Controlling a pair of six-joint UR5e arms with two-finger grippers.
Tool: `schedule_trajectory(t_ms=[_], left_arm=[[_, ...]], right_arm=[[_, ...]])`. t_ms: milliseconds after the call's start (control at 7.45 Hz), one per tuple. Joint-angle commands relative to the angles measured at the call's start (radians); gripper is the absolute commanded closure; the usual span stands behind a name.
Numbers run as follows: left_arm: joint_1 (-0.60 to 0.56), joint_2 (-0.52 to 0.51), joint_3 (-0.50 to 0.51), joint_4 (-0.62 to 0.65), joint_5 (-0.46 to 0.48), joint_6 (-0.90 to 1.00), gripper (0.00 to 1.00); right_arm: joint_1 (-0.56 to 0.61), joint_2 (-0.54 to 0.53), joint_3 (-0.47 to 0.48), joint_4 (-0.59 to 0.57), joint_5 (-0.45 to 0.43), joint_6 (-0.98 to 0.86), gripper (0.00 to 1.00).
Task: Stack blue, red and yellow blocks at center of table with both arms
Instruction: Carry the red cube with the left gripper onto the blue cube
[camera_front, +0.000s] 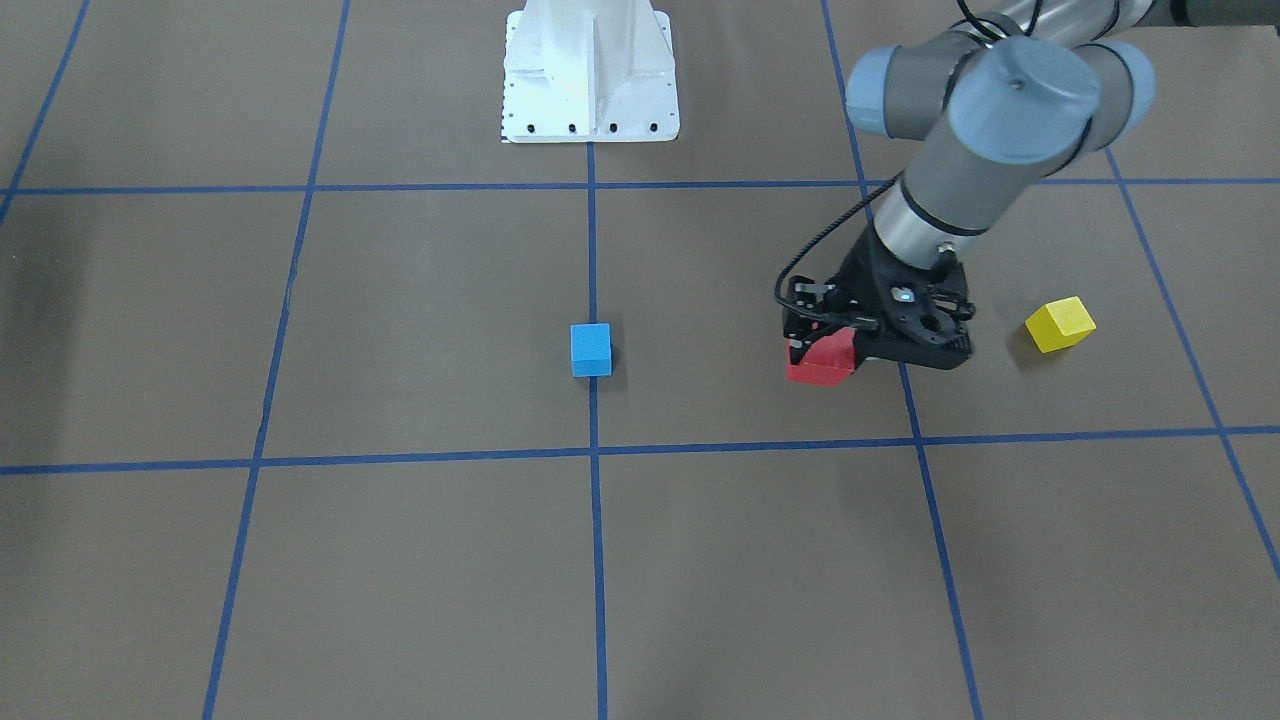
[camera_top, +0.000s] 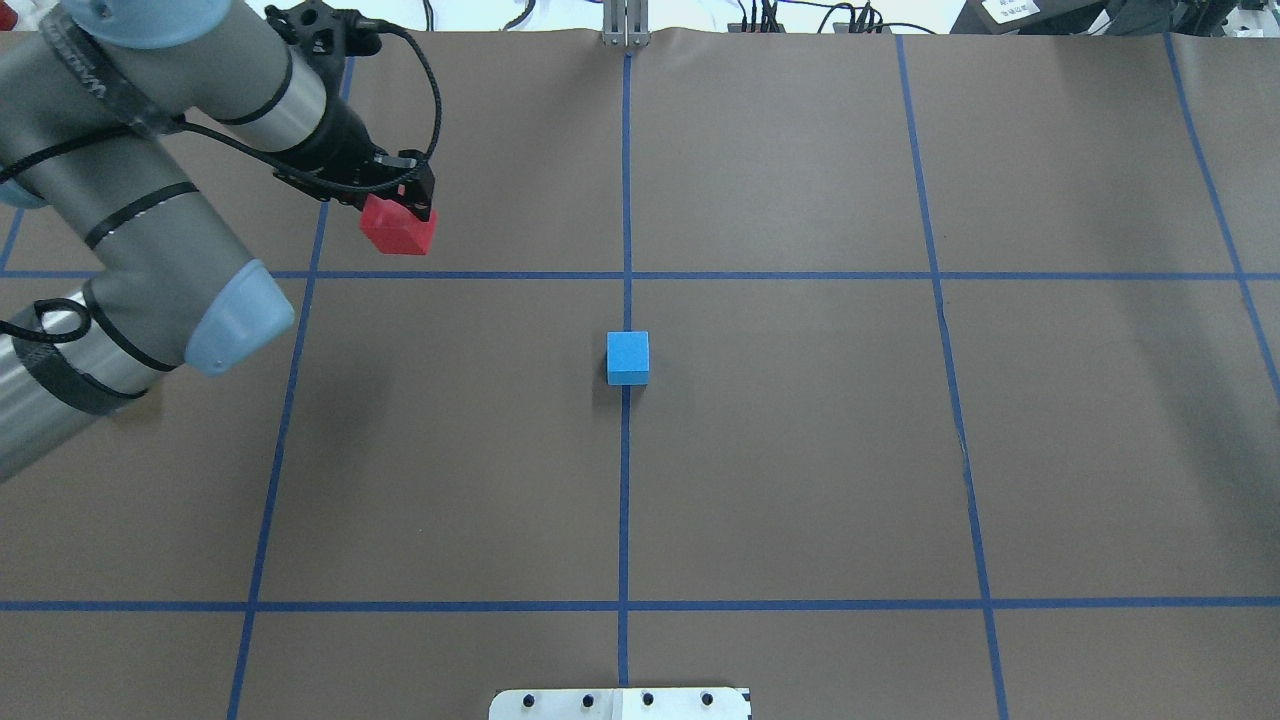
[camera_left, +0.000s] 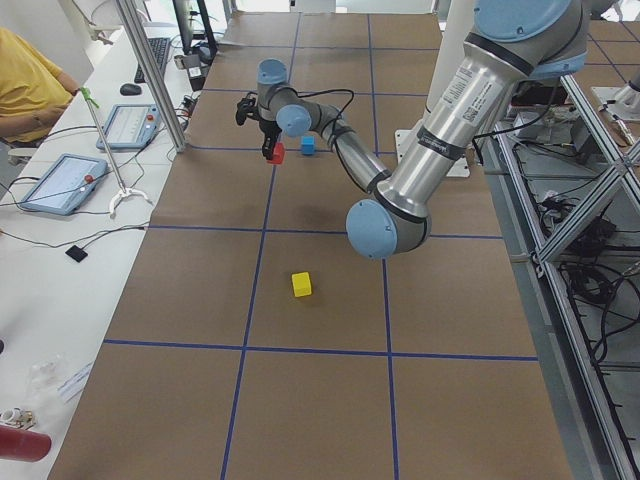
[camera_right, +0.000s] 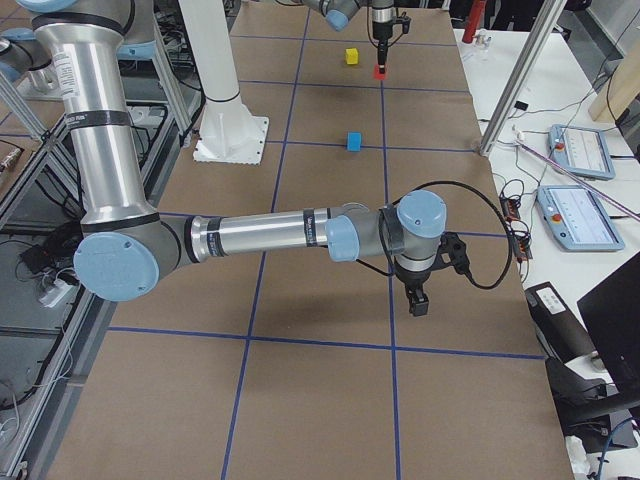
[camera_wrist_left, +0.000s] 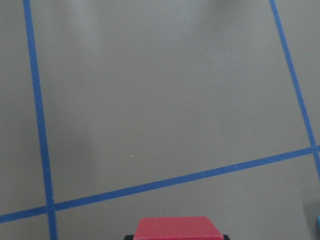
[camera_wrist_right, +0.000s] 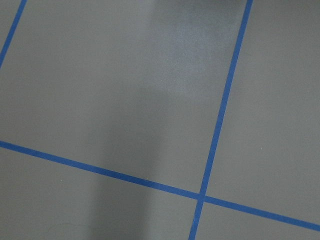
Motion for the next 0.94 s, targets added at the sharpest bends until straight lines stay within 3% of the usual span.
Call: schedule_trajectory(t_ms=[0,403,806], left_arm=[[0.154,-0.165,0.028,0.125,0.123,-0.173,1.00],[0.278,-0.354,0.246,0.125,0.250,-0.287,1.00],[0.281,-0.348,0.309,0.116,0.283,-0.275,1.00]], right_arm=[[0.007,-0.042,0.001,-0.012,-0.007,-0.007,0.00],[0.012,-0.049,0.001,-0.008,-0.005,-0.001,0.00],[0.014,-0.048,0.001,-0.008,-0.005,0.001,0.00]])
